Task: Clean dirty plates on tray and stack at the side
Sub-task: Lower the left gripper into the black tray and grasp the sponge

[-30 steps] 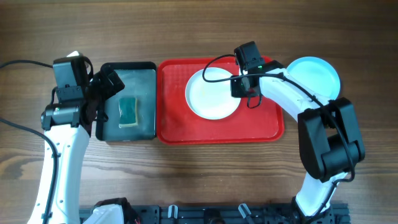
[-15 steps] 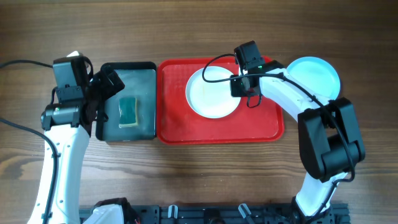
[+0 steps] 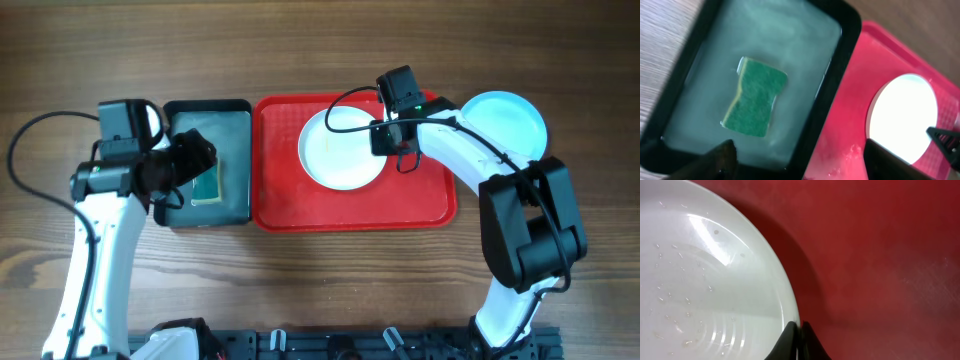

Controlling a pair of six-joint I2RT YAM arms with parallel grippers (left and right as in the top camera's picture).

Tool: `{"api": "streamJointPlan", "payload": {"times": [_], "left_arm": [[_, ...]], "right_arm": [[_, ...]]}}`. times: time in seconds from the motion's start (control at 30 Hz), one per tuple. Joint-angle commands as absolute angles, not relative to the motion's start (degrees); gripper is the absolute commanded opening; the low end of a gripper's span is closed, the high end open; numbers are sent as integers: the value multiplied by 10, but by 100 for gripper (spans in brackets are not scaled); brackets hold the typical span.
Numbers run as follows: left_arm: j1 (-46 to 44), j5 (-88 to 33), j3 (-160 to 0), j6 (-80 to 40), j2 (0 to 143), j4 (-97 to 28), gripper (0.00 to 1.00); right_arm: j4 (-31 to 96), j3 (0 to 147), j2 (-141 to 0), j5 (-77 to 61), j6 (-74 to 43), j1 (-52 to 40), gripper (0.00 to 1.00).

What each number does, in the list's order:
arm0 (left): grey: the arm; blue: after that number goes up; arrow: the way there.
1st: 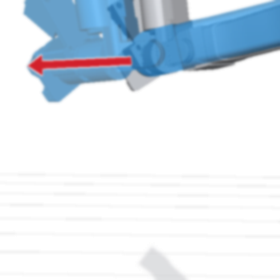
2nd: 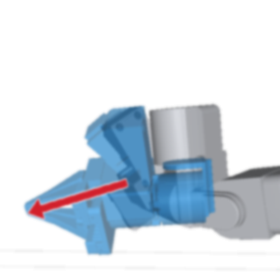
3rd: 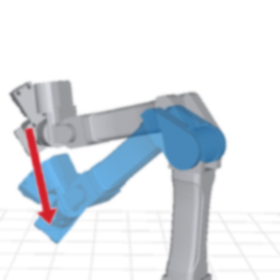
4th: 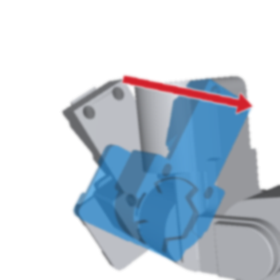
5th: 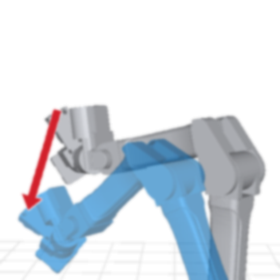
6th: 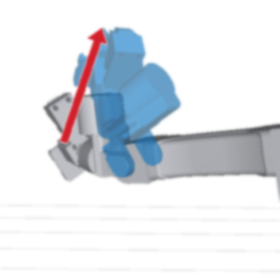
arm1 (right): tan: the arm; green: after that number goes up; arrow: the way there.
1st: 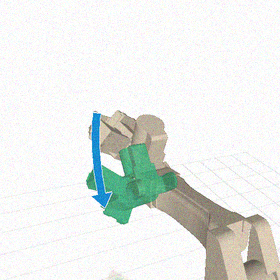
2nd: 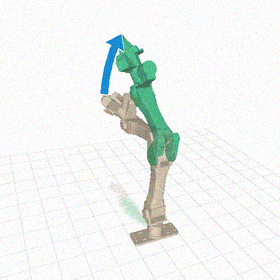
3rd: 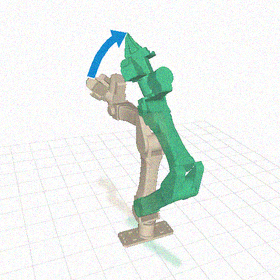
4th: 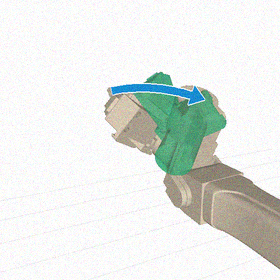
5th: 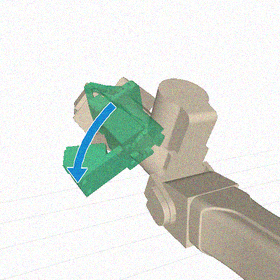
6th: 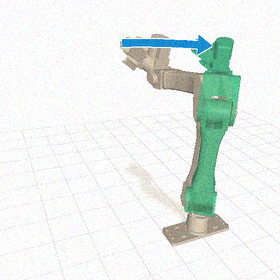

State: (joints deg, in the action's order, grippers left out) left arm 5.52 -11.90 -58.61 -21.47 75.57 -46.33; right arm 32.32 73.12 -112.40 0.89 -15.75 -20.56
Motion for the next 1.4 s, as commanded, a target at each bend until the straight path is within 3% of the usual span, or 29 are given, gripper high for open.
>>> {"api": "streamJointPlan", "payload": {"times": [0.0, 0.07, 0.13, 0.17, 0.2, 0.23, 0.3, 0.37, 0.4, 0.5, 1.37], "left_arm": [[27, -135, -587, -215, 790, -466, 68], [7, -135, -587, -215, 809, -464, 57], [-5, -144, -587, -215, 814, -467, 27], [-10, -144, -587, -215, 814, -466, 19], [-12, -146, -587, -215, 813, -464, 18], [-14, -145, -587, -215, 813, -462, 24], [-14, -137, -587, -212, 815, -455, 46], [-14, -103, -587, -210, 815, -456, 61], [-16, -68, -587, -210, 815, -457, 63], [-17, 25, -587, -178, 819, -449, 49], [0, 57, -587, -57, 976, -408, 34]], "right_arm": [[322, 735, -1119, 4, -150, -203, 4], [322, 735, -1119, 4, -150, -203, 4], [322, 735, -1119, 4, -150, -203, 4], [322, 735, -1119, 4, -150, -203, 4], [322, 735, -1119, 4, -150, -203, 4], [322, 735, -1119, 4, -150, -203, 4], [322, 735, -1119, 4, -150, -203, 4], [322, 735, -1119, 4, -150, -203, 4], [322, 735, -1119, 4, -150, -203, 4], [322, 735, -1119, 4, -150, -203, 4], [323, 735, -1119, 4, -150, -203, 4]]}}
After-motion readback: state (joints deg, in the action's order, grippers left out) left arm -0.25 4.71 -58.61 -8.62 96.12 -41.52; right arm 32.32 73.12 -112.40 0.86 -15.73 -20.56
